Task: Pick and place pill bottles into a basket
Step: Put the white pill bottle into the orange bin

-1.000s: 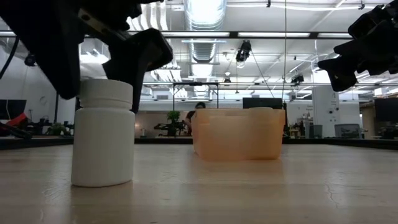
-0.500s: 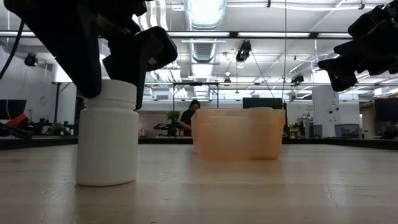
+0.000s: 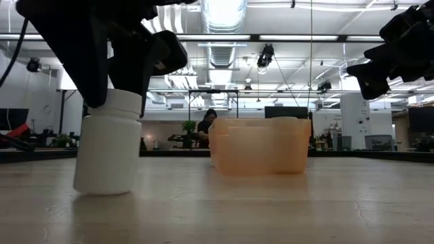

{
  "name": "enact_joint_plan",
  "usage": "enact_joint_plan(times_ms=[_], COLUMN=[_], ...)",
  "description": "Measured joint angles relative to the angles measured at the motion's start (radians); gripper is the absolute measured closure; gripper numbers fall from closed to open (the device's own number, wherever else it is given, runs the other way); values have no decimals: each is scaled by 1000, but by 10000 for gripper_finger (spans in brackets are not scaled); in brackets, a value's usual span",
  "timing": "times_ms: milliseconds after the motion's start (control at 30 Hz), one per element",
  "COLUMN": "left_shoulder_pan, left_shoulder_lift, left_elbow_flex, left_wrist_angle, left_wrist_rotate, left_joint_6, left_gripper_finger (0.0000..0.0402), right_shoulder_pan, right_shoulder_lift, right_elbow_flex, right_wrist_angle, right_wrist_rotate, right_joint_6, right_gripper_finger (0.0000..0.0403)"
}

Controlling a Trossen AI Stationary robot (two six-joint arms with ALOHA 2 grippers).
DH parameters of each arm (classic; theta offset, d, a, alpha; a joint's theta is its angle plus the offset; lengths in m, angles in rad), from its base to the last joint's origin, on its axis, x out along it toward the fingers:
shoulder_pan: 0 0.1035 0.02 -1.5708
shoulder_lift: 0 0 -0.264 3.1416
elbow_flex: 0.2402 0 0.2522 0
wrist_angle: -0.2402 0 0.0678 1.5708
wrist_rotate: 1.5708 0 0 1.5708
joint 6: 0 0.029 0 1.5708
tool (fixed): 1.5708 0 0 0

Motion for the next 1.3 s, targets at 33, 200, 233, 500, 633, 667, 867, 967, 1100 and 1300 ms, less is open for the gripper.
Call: enact_joint_plan(times_ms=[33,200,233,500,633,667,867,967,1100,1300], left_shoulder_pan=[5,37,44,134,181,192,241,262,301,375], left_shoulder_lift=[-2,-36,-45,-101,-105,-105,-105,-105,-105,-105], left_elbow_flex=[7,27,29,60,80,88,176,233,271,304], left_wrist_angle=[-22,-91,-95,-124,-128,-134,-224,-280,-367,-375], left_wrist_rotate=[0,4,7,26,34,41,55,60,62,79], left_joint_6=[2,19,32,159,211,227,328,370,463,529], left_gripper_finger=[259,259,259,259,259,259,259,259,259,259], right_shoulder_pan=[0,0,0,0,0,0,0,0,0,0], right_shoulder_lift=[0,0,0,0,2,2,0,0,0,0], right_elbow_flex=[0,0,0,0,0,0,0,0,0,0], right_wrist_angle=[0,0,0,1,0,0,0,0,0,0], right_wrist_rotate=[0,0,0,2,2,2,2,2,1,1], right_joint_6=[0,0,0,0,0,0,0,0,0,0], right_gripper_finger=[209,209,209,209,209,209,209,209,209,209])
